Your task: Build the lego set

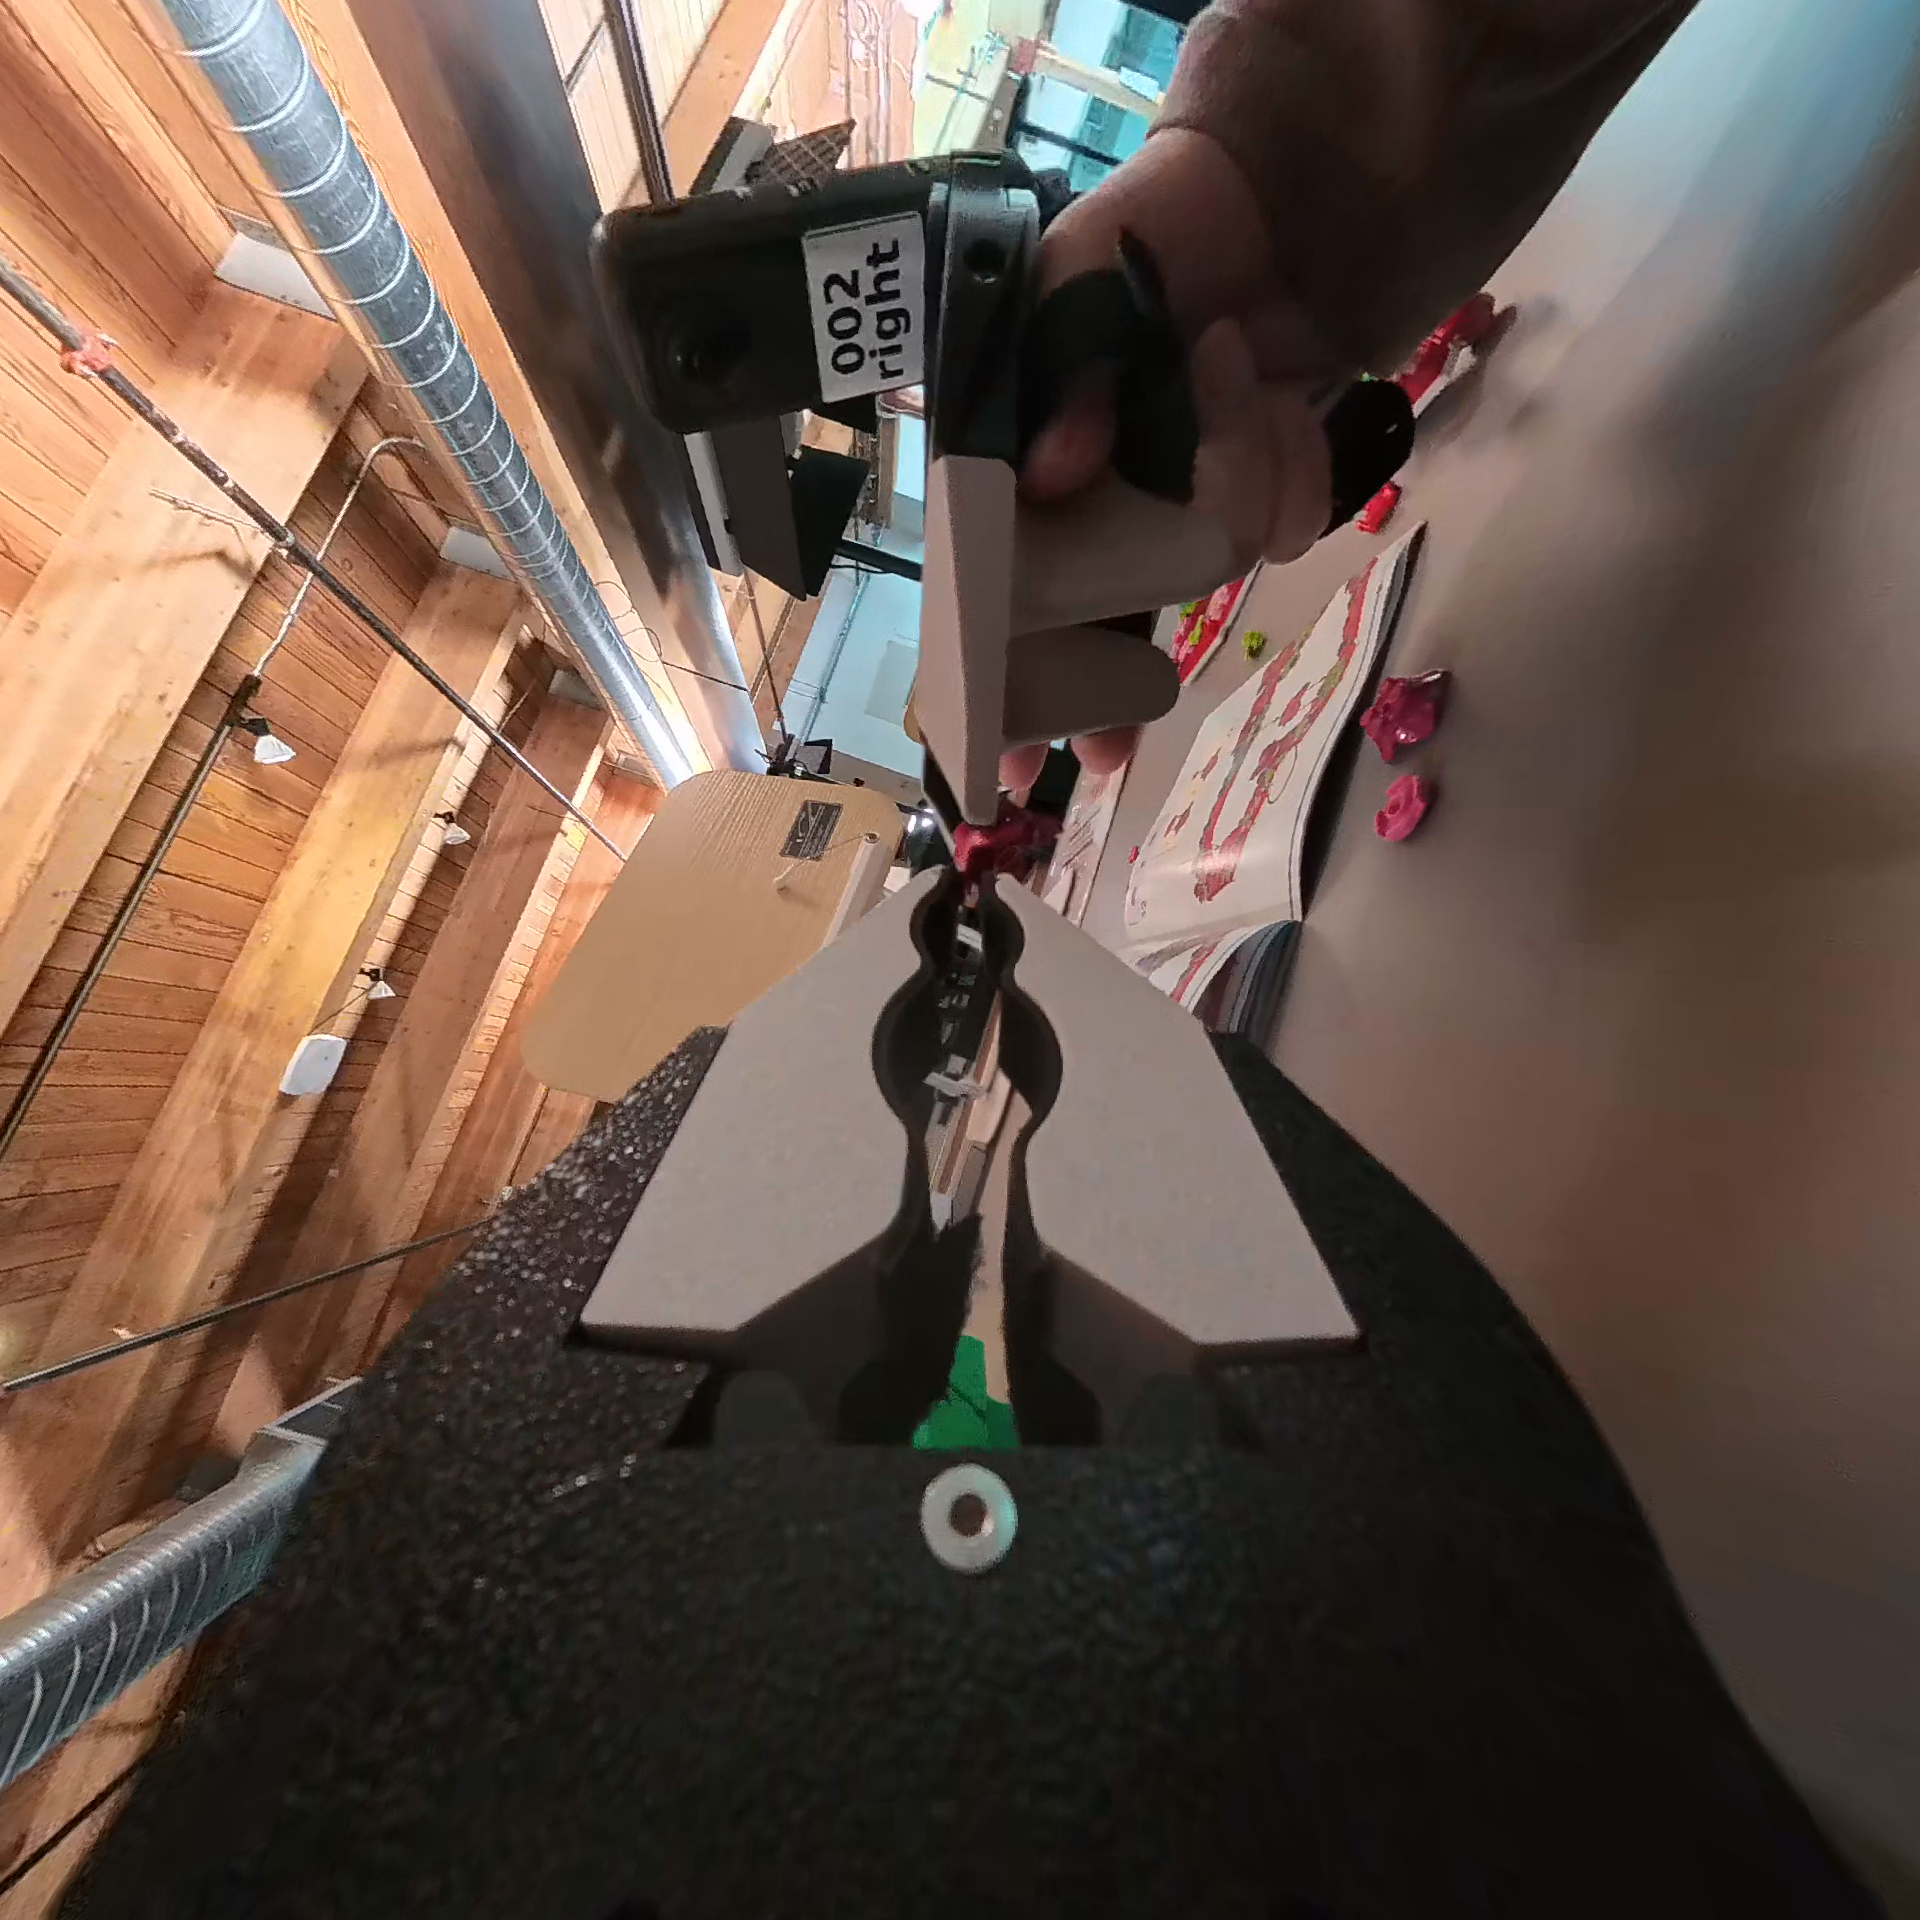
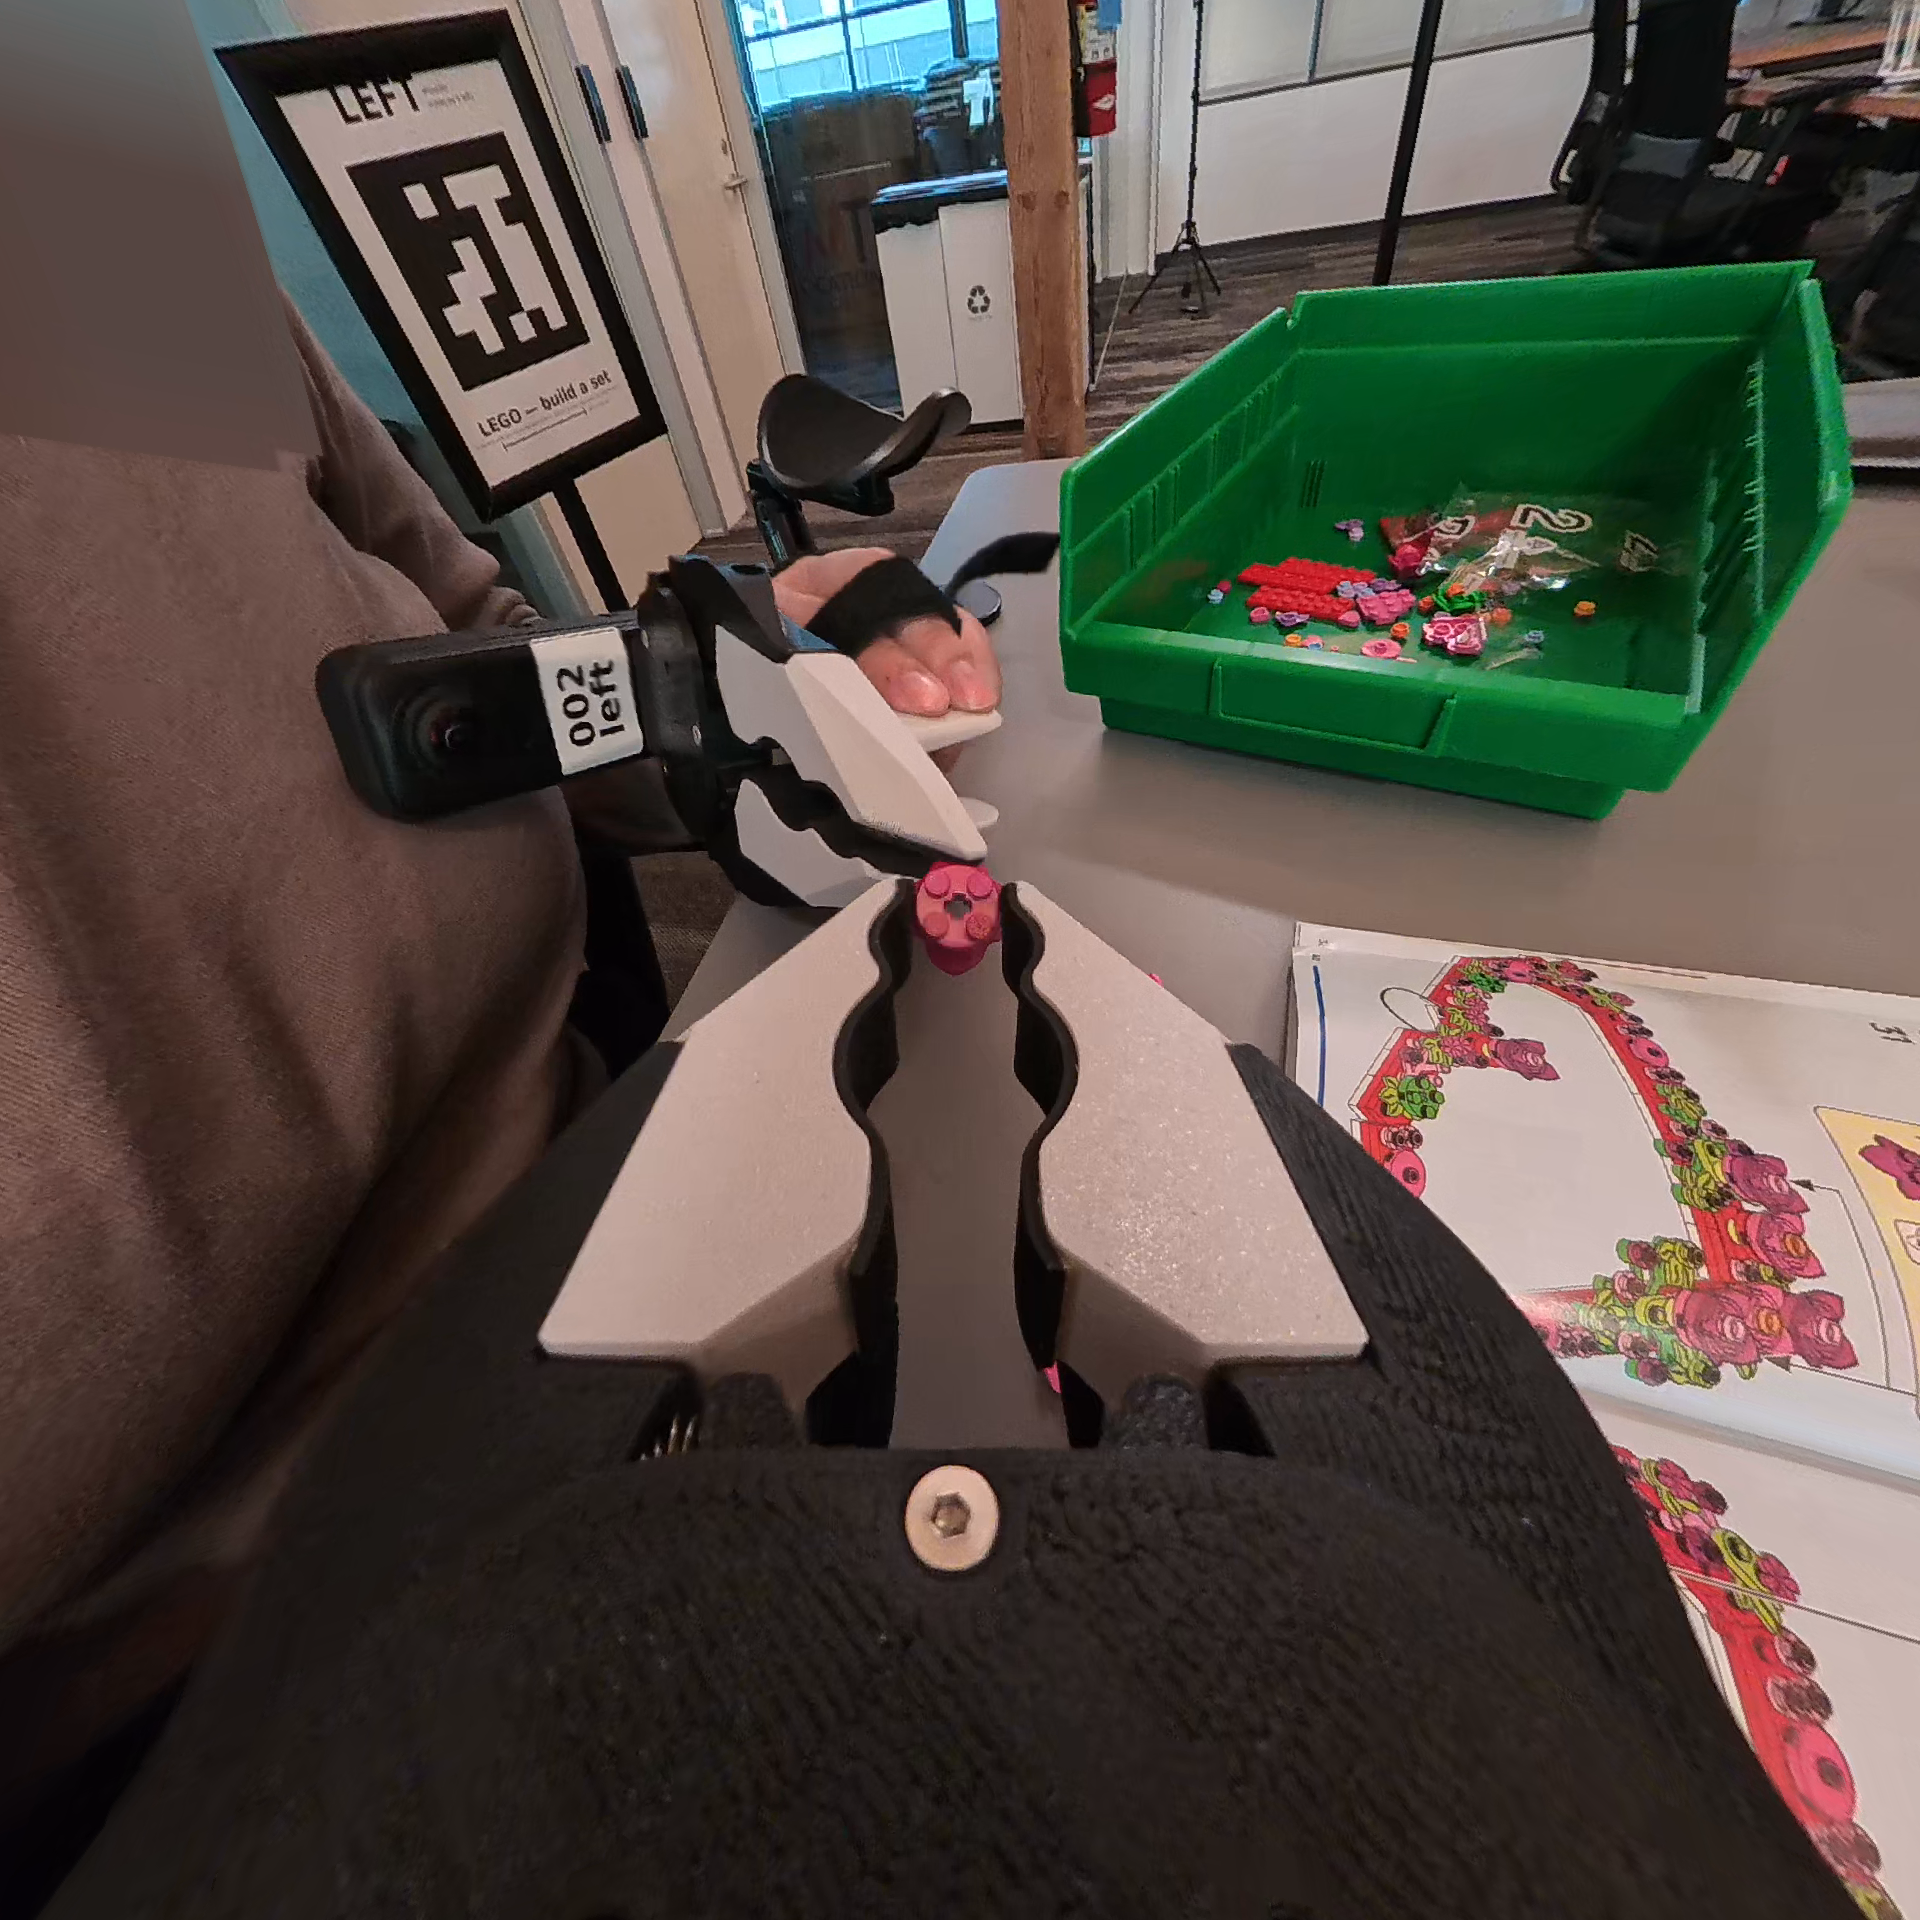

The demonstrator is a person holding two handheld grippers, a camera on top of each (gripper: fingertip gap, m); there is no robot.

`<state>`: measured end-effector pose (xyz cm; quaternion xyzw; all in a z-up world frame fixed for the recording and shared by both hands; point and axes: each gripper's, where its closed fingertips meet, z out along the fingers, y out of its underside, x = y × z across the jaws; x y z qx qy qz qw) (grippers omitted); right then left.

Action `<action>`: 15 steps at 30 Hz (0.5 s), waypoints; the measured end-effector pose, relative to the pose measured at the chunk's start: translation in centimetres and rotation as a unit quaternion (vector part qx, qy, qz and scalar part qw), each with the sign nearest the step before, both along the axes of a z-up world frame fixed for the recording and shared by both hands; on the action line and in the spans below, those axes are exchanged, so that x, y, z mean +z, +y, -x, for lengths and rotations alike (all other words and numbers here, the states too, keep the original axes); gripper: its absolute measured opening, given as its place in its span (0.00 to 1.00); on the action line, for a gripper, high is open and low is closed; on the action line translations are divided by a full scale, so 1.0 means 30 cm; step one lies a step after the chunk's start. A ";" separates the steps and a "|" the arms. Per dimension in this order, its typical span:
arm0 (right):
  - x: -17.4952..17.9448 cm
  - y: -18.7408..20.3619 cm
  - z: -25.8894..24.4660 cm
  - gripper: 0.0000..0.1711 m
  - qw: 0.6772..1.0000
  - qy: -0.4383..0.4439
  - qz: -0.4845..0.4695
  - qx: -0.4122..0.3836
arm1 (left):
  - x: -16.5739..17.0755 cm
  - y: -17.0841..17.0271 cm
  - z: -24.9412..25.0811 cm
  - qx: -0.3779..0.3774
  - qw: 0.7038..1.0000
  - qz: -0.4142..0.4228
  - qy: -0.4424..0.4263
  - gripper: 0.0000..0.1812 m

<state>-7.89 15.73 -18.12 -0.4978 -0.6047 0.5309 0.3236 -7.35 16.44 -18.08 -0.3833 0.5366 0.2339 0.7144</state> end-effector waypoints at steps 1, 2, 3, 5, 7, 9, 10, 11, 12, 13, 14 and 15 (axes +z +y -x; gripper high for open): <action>-0.002 0.004 0.000 0.09 1.000 -0.001 -0.001 -0.003 | -0.002 0.004 0.001 0.005 1.000 0.001 0.007 0.00; -0.005 0.008 0.001 0.09 1.000 -0.002 -0.001 -0.006 | -0.005 0.009 0.002 0.012 1.000 0.003 0.014 0.00; -0.005 0.012 0.001 0.09 1.000 -0.001 -0.002 -0.009 | -0.007 0.012 0.003 0.016 1.000 0.002 0.020 0.00; 0.000 0.030 0.002 0.09 1.000 0.008 -0.011 -0.025 | -0.006 0.023 0.008 0.028 0.999 0.004 0.021 0.00; 0.011 0.060 -0.002 0.12 0.998 0.021 -0.019 -0.052 | 0.019 0.050 0.048 0.065 0.998 -0.005 0.000 0.00; 0.001 0.100 -0.004 0.13 0.996 0.016 -0.030 -0.088 | 0.064 0.074 0.115 0.097 0.993 -0.006 -0.059 0.00; -0.018 0.113 0.003 0.13 0.994 0.001 -0.039 -0.104 | 0.091 0.081 0.151 0.109 0.989 -0.009 -0.096 0.00; -0.046 0.116 0.016 0.13 0.992 -0.021 -0.051 -0.114 | 0.116 0.086 0.188 0.119 0.984 -0.016 -0.132 0.00; -0.080 0.112 0.035 0.13 0.990 -0.046 -0.067 -0.119 | 0.131 0.089 0.215 0.123 0.979 -0.017 -0.160 0.00; -0.118 0.109 0.057 0.13 0.986 -0.075 -0.086 -0.125 | 0.137 0.090 0.230 0.122 0.977 -0.016 -0.175 0.00; -0.157 0.108 0.079 0.14 0.980 -0.106 -0.107 -0.131 | 0.144 0.089 0.237 0.120 0.975 -0.019 -0.184 0.00; -0.192 0.105 0.099 0.14 0.974 -0.134 -0.128 -0.134 | 0.148 0.087 0.239 0.118 0.975 -0.022 -0.189 0.00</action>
